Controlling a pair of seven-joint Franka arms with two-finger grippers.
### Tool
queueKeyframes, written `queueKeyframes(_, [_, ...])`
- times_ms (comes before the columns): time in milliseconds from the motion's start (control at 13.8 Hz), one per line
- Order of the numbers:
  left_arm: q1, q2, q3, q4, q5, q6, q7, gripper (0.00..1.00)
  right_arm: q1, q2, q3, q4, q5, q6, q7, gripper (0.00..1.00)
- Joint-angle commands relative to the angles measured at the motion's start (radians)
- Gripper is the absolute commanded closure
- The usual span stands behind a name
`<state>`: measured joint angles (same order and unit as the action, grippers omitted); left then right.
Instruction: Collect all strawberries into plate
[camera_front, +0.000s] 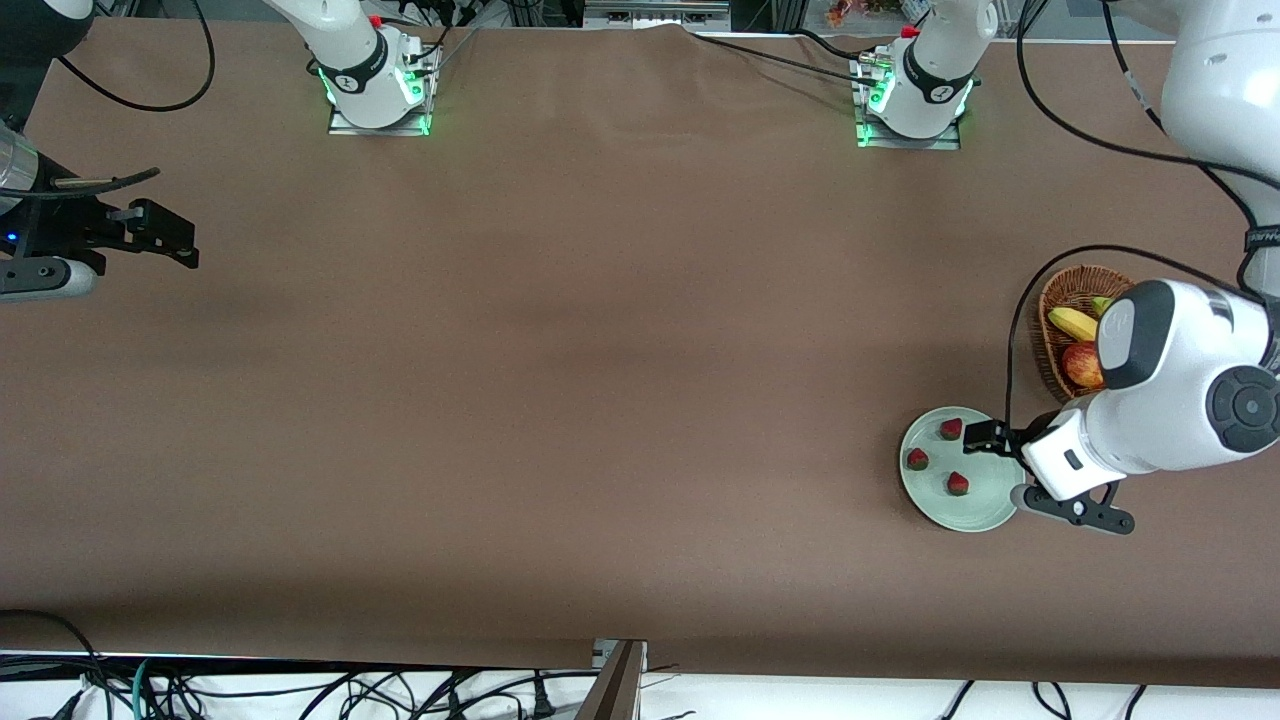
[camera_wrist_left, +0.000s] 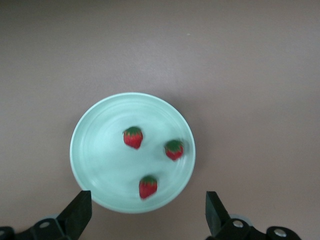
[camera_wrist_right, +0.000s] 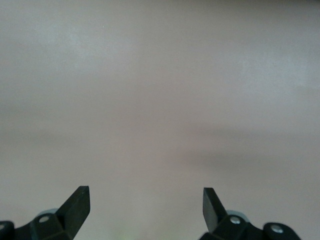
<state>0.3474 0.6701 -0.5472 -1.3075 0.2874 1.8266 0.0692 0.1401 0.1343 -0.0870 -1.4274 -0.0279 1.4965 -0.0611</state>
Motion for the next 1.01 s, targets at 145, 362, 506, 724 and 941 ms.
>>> queueKeyframes(145, [-0.007,-0.265,-0.003,-0.019,-0.04,-0.211,0.004,0.0,-0.017,-0.013,0.016,-0.013,-0.01,0.007,-0.02,0.0])
queueKeyframes(362, [-0.005,-0.368,-0.008,-0.019,-0.089,-0.314,-0.012,0.0,-0.017,-0.012,0.015,-0.011,-0.012,0.007,-0.019,0.0])
queueKeyframes(506, [-0.005,-0.414,-0.023,-0.021,-0.1,-0.349,-0.011,0.0,-0.017,-0.013,0.016,-0.011,-0.01,0.007,-0.02,0.0])
queueKeyframes(724, [-0.055,-0.509,0.007,-0.055,-0.099,-0.371,-0.014,0.0,-0.017,-0.012,0.015,-0.013,-0.012,0.007,-0.02,0.0])
queueKeyframes(941, [-0.22,-0.593,0.223,-0.11,-0.099,-0.372,0.006,0.0,-0.019,-0.013,0.015,-0.011,-0.01,0.007,-0.02,0.0])
